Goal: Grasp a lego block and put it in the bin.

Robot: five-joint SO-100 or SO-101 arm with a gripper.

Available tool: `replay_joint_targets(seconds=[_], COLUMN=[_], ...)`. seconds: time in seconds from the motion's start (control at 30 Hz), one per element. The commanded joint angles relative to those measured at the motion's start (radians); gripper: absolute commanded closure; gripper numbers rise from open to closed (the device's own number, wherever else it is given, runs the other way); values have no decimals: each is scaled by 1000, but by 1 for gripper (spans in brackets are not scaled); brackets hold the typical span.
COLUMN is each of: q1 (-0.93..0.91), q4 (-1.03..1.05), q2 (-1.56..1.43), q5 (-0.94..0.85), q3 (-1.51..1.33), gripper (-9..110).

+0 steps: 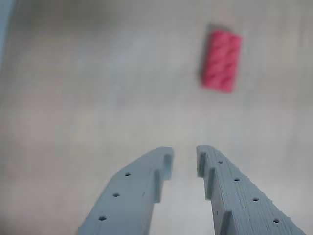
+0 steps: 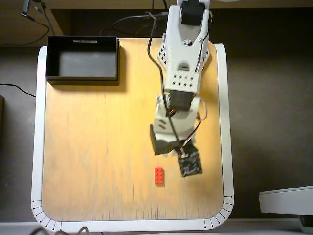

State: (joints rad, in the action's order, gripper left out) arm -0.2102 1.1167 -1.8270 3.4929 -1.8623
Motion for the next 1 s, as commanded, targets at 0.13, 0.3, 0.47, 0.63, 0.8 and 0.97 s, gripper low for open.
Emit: replay_joint_targets(seconds=[0.13, 0.3, 0.47, 0.63, 0.8, 0.97], q1=[-135, -169, -169, -149, -120, -98], q4=[-233, -233, -233, -218, -169, -158], q2=[172, 262, 337, 348, 347, 360], q5=[78, 78, 54, 8, -48, -83], q3=[163, 221, 295, 302, 302, 302], gripper=[88, 84, 82, 81, 81, 81])
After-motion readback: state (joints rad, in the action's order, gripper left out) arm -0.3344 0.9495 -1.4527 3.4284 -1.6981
